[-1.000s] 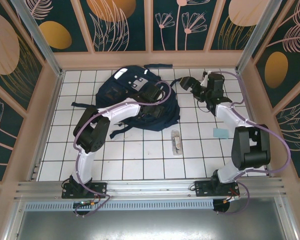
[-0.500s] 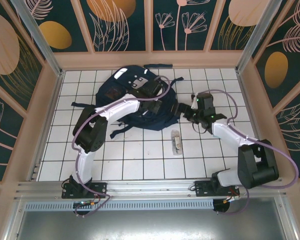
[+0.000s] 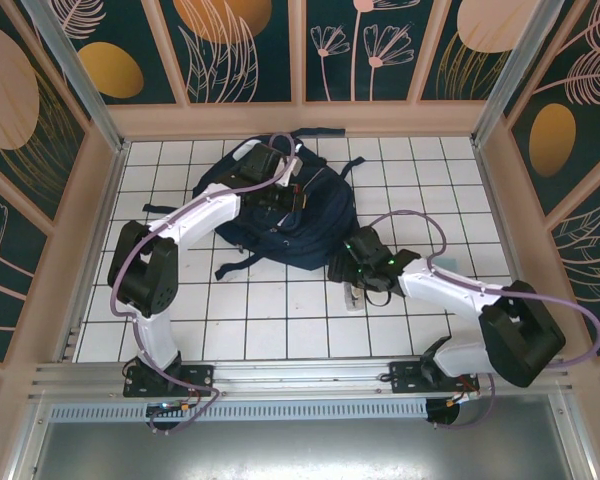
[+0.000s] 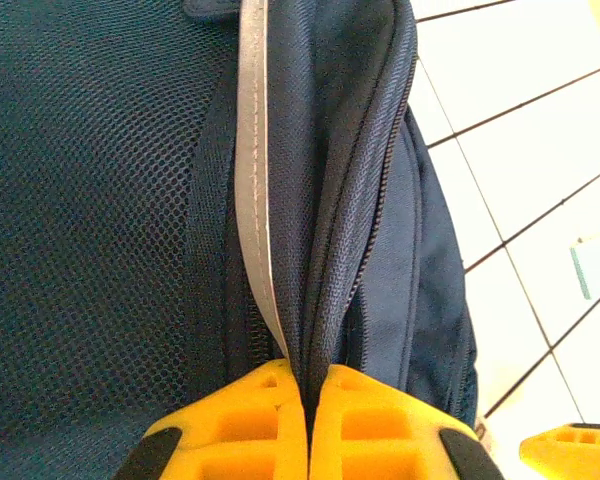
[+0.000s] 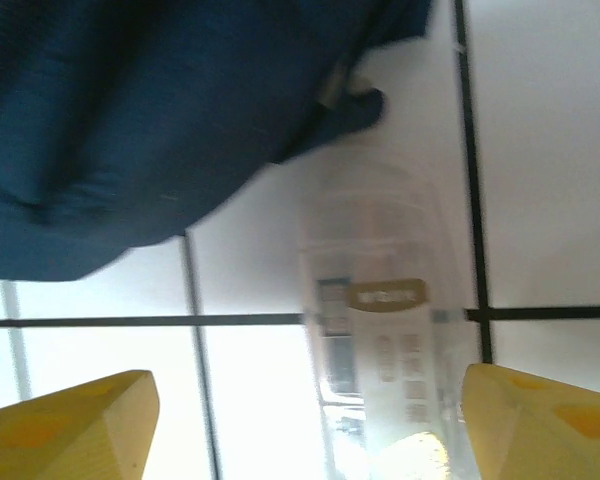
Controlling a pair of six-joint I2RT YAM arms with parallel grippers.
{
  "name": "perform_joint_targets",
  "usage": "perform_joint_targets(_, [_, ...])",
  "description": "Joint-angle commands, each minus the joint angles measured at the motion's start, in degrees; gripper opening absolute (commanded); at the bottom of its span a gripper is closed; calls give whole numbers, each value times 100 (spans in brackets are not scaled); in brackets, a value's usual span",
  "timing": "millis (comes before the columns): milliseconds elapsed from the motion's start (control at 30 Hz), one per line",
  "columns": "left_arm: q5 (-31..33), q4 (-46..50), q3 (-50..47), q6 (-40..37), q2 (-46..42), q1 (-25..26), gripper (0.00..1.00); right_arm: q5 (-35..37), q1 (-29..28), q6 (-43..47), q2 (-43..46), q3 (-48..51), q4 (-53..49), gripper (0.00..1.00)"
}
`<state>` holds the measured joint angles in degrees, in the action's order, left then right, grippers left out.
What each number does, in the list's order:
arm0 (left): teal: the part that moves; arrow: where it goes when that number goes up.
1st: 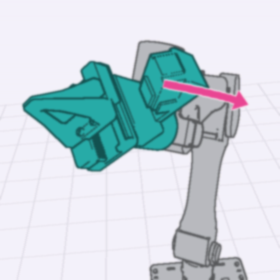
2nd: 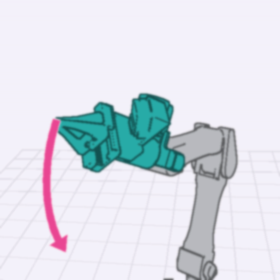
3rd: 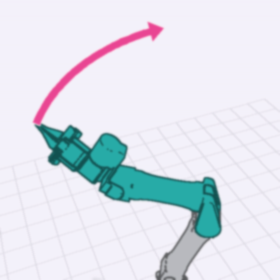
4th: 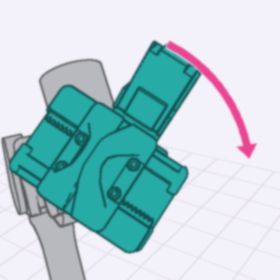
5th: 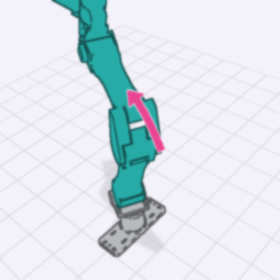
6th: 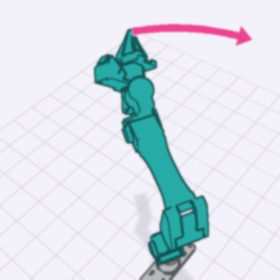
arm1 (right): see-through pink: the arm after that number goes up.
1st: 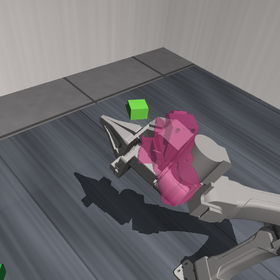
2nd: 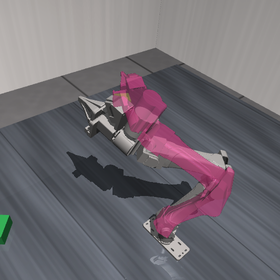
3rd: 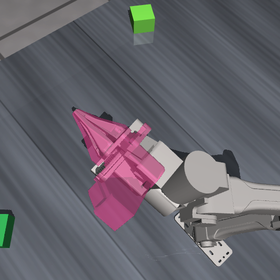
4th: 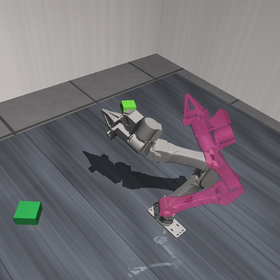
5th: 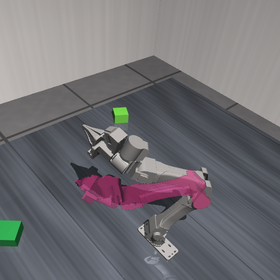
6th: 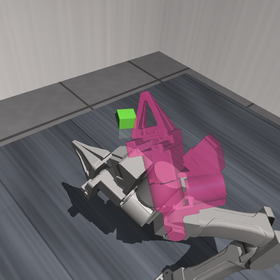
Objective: Pack books, pencil case, and school supplies into a backpack
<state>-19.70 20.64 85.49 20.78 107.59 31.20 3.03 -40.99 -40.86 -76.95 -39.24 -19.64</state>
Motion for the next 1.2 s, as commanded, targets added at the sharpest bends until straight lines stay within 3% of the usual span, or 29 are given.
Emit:
perform_joint_targets(0, [-587, -695, 8, 223, -345, -34, 0, 809, -155, -283, -391, -223, -539, 76])
perform_joint_targets(233, [-974, -1044, -221, 442, -396, -193, 0, 913, -361, -414, -1122, -417, -652, 76])
perform_joint_targets(467, [-1104, -1235, -339, 587, -419, -315, 0, 844, -462, -400, -1155, -518, -670, 57])
perform_joint_targets(667, [-1098, -1441, -502, 748, -442, -360, 0, 840, -389, -222, -646, -628, -870, 45])
perform_joint_targets(933, [-1250, -1697, -595, 891, -510, -378, 0, 303, 408, 254, 210, -1112, -1193, 44])
perform_joint_targets(1167, [-1604, -2127, -746, 1367, -555, -378, 0, -710, 1432, 755, -20, -1889, -82, 45])
